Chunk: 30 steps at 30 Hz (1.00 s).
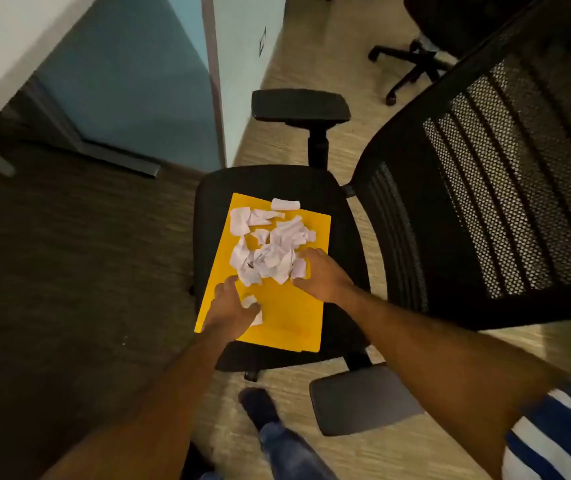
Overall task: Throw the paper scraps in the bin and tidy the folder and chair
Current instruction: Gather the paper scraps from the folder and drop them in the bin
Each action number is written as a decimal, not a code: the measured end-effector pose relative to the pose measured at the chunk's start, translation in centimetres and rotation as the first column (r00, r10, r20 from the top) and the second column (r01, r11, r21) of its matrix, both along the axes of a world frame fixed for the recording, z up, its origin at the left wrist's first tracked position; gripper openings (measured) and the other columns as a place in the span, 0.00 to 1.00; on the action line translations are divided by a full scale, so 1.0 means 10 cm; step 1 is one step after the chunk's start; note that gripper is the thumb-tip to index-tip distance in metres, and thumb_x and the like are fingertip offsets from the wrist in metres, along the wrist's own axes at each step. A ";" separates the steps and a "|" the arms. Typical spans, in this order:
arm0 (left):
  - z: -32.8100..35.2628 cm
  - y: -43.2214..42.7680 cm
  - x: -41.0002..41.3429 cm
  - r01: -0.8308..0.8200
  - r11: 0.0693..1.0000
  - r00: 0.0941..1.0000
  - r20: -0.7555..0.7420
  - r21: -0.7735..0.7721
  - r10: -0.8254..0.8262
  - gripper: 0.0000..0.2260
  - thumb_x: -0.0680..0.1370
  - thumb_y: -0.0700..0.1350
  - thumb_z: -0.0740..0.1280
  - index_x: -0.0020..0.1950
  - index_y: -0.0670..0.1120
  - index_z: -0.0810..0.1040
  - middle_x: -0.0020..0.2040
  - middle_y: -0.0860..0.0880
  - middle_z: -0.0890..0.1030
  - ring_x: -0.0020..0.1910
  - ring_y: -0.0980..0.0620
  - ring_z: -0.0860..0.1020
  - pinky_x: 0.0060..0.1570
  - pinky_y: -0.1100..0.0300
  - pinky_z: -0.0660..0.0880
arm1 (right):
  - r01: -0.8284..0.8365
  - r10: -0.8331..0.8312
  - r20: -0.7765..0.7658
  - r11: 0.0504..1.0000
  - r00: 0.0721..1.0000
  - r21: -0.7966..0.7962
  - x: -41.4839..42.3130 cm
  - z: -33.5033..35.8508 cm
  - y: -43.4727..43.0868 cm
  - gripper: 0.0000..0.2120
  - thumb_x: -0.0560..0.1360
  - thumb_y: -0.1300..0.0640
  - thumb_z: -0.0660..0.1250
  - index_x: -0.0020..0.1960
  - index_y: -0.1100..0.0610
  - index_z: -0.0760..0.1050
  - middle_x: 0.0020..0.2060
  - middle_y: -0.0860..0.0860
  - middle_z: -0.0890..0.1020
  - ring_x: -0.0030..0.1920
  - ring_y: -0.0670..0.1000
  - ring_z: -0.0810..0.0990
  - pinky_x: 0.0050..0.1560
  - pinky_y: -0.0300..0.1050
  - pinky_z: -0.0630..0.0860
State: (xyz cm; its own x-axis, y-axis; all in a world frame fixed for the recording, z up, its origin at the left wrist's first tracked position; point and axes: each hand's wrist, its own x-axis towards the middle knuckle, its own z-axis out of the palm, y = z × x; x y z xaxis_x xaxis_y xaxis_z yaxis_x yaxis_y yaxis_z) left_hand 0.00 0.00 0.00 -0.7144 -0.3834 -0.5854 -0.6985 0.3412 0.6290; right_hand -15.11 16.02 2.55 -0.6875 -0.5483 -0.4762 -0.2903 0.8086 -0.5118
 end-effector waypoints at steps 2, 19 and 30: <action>-0.14 0.04 -0.03 -0.038 0.998 0.998 0.043 -0.040 0.040 0.45 0.70 0.54 0.76 0.78 0.49 0.53 0.74 0.41 0.60 0.68 0.37 0.69 0.60 0.43 0.74 | 0.068 -0.067 0.023 0.997 0.997 -0.031 -0.03 -0.16 -0.03 0.32 0.70 0.52 0.73 0.70 0.55 0.65 0.67 0.56 0.71 0.67 0.57 0.71 0.64 0.52 0.71; -0.51 0.00 -0.20 0.095 0.986 0.986 -0.121 -0.139 -0.112 0.51 0.65 0.35 0.77 0.79 0.52 0.49 0.72 0.44 0.55 0.51 0.38 0.79 0.42 0.50 0.81 | 0.006 -0.004 0.014 0.983 1.000 -0.181 0.29 -0.74 0.13 0.29 0.71 0.50 0.74 0.69 0.55 0.69 0.69 0.52 0.70 0.70 0.50 0.68 0.70 0.43 0.66; -0.72 -0.15 -0.20 0.028 0.999 0.960 -0.279 -0.045 -0.040 0.48 0.63 0.35 0.78 0.76 0.51 0.57 0.69 0.48 0.61 0.59 0.47 0.73 0.51 0.61 0.72 | 0.231 -0.226 0.050 0.935 0.973 -0.270 0.23 -0.92 -0.07 0.38 0.60 0.48 0.81 0.65 0.50 0.68 0.56 0.45 0.66 0.59 0.48 0.72 0.56 0.43 0.73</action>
State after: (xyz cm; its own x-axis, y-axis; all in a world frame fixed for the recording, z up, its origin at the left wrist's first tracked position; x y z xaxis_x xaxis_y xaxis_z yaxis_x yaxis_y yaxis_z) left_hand -1.98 -1.51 -7.20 -0.8602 -0.3750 -0.3454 -0.4846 0.3905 0.7828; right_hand -12.82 15.29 -6.63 -0.8024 -0.4876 -0.3441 -0.1031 0.6812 -0.7248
